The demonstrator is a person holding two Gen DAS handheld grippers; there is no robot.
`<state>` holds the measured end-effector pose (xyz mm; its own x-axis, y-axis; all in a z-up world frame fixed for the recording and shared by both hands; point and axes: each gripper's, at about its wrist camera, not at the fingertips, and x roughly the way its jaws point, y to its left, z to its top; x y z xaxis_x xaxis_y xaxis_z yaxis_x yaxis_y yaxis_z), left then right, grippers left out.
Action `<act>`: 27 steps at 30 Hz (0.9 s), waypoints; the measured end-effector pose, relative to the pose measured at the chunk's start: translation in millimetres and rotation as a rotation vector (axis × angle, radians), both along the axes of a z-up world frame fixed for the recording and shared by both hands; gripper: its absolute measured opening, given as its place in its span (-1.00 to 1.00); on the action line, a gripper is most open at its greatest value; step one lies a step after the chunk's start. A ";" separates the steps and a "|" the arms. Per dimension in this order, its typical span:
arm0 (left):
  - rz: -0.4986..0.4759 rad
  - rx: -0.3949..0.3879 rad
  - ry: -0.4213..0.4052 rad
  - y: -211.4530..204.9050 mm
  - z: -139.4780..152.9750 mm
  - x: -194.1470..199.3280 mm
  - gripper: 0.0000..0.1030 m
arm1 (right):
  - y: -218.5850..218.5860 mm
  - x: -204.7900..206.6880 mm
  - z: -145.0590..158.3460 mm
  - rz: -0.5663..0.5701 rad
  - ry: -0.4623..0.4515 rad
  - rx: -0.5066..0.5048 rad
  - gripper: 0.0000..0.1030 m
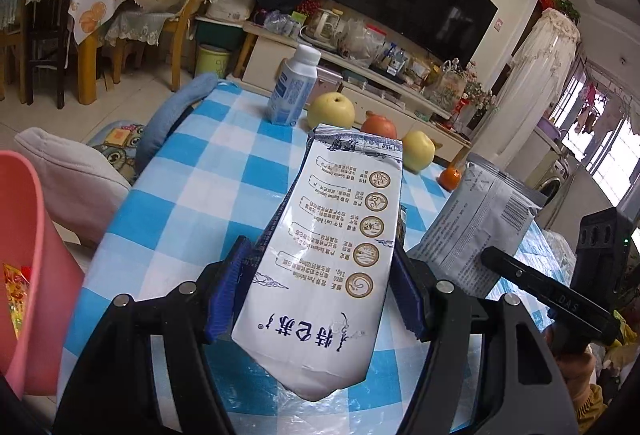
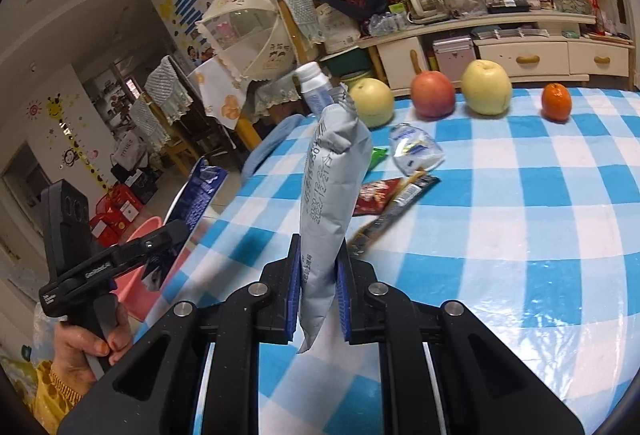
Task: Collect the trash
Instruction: 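Carry both white bags to the pink bucket and open both grippers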
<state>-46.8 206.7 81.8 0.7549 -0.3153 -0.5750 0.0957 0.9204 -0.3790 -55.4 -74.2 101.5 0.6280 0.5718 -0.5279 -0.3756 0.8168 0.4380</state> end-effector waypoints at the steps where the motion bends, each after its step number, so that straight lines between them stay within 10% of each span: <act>1: 0.004 0.003 -0.005 2.0 0.9 -1.5 0.31 | 5.0 -1.6 2.9 0.005 -0.004 0.002 -0.68; 27: 0.496 -0.085 -0.137 180.5 41.1 -82.0 0.31 | 267.3 -41.3 58.7 0.397 -0.057 -0.010 -0.68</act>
